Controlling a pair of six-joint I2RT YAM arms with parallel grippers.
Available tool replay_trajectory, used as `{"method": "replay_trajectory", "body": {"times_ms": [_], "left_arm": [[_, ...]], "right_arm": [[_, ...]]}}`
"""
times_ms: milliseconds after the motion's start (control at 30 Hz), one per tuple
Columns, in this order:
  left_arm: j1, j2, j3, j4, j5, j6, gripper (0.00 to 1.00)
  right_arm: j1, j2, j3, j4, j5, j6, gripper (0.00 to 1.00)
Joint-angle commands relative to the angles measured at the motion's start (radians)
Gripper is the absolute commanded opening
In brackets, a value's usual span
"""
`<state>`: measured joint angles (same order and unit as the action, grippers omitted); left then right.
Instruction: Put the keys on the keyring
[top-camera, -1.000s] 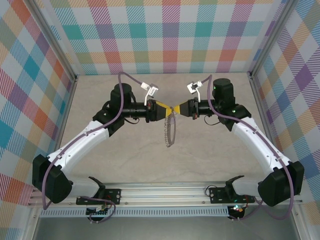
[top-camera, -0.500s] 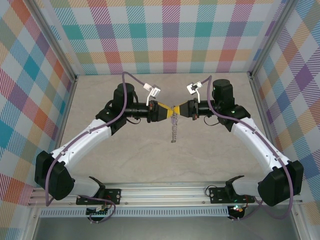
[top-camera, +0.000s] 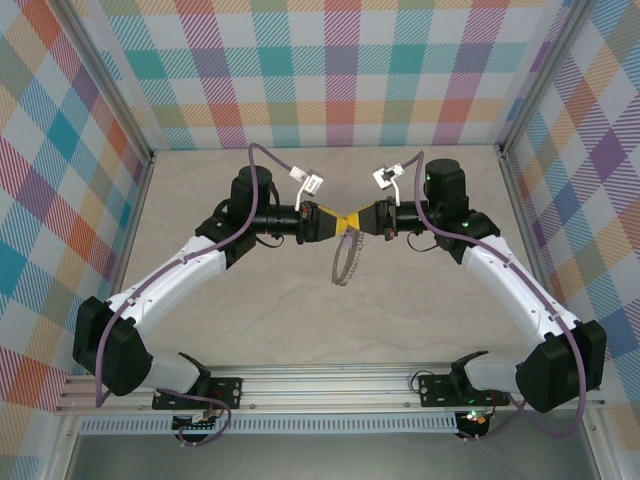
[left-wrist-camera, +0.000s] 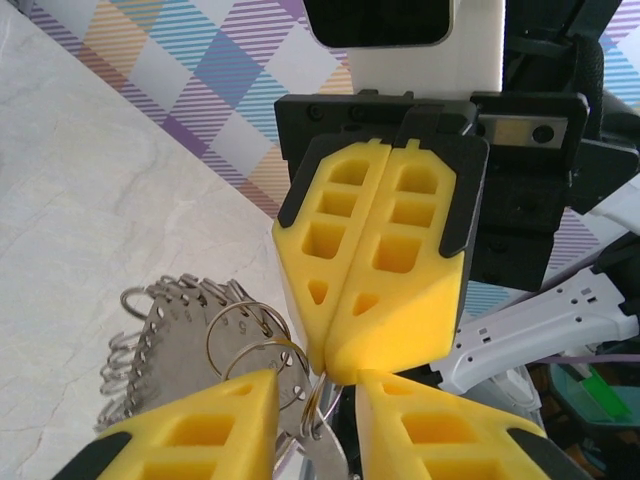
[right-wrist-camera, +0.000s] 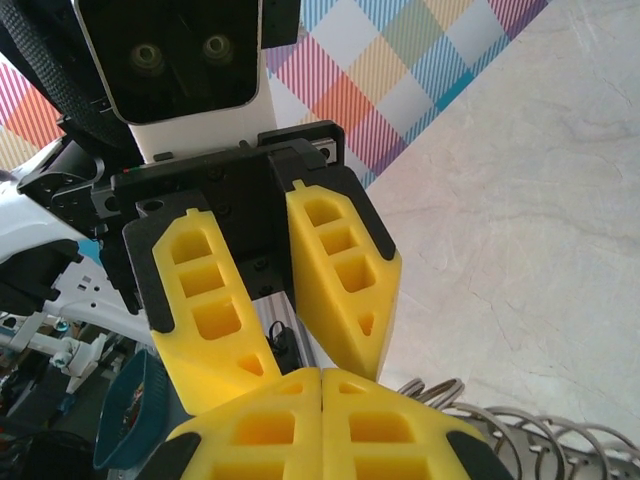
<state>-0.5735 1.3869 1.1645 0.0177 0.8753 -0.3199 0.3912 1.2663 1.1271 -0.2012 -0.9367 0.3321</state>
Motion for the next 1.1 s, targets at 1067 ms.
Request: {"method": "replay_trajectory", "body": {"times_ms": [1067], "left_arm": [[-0.023,-0.016,-0.019,0.092,0.057,-0.01,0.15]], "right_arm": [[-0.005,-0.01,-0.018,0.07,0.0,0.019,0.0]]}}
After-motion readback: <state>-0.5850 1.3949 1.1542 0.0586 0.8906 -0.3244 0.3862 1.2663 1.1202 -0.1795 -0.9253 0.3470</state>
